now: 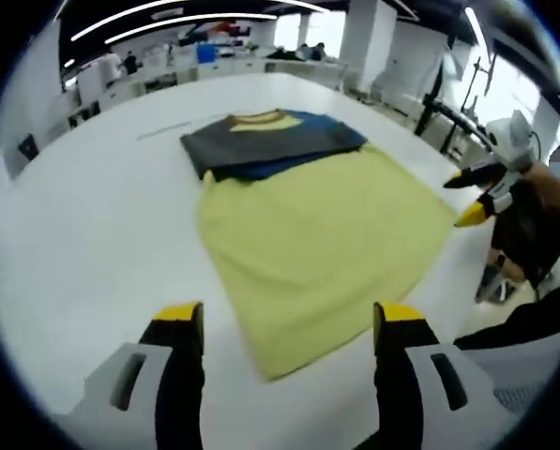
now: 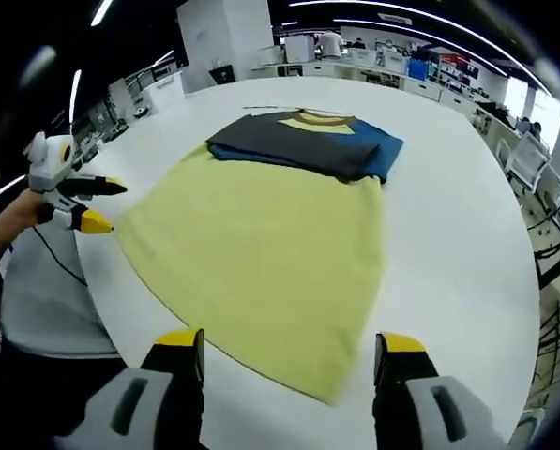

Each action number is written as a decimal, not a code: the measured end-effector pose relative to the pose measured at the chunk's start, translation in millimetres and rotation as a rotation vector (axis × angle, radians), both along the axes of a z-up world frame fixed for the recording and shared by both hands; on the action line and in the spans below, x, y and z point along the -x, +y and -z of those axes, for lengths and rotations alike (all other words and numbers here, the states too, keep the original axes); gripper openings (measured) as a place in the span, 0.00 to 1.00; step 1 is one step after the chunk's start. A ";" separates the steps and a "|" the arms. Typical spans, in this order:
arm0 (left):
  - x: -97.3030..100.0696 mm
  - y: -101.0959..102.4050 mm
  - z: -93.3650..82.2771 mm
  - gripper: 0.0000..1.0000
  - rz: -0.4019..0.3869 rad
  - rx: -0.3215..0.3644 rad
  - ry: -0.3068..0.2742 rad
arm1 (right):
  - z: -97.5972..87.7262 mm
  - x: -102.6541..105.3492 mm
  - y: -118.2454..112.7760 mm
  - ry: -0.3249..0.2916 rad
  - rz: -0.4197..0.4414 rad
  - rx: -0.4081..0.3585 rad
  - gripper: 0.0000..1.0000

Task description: Fold the garment on the visible template until the final outline fits inside the template.

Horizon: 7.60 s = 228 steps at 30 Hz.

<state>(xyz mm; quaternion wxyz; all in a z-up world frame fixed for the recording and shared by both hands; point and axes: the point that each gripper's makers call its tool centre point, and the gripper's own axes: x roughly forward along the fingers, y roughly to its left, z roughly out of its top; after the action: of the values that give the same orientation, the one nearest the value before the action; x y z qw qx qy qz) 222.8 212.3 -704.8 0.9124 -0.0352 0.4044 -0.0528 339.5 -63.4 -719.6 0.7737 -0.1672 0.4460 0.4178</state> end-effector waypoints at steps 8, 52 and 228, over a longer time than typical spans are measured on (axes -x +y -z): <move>15.0 1.7 14.5 0.55 -0.059 0.015 0.033 | 5.4 0.8 -8.7 0.004 0.032 0.018 0.64; 25.8 5.3 28.1 0.24 0.182 -0.122 0.098 | 16.4 2.6 -24.0 -0.036 -0.271 0.165 0.32; 50.0 13.9 -82.4 0.00 0.407 -0.322 0.091 | -91.2 36.6 -10.4 -0.191 -0.411 0.199 0.00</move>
<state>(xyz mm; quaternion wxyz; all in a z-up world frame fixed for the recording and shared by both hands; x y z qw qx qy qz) 172.8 226.2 -622.4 0.8578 0.1899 0.4469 -0.1685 303.0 -73.9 -628.4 0.6909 -0.3684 0.3663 0.5028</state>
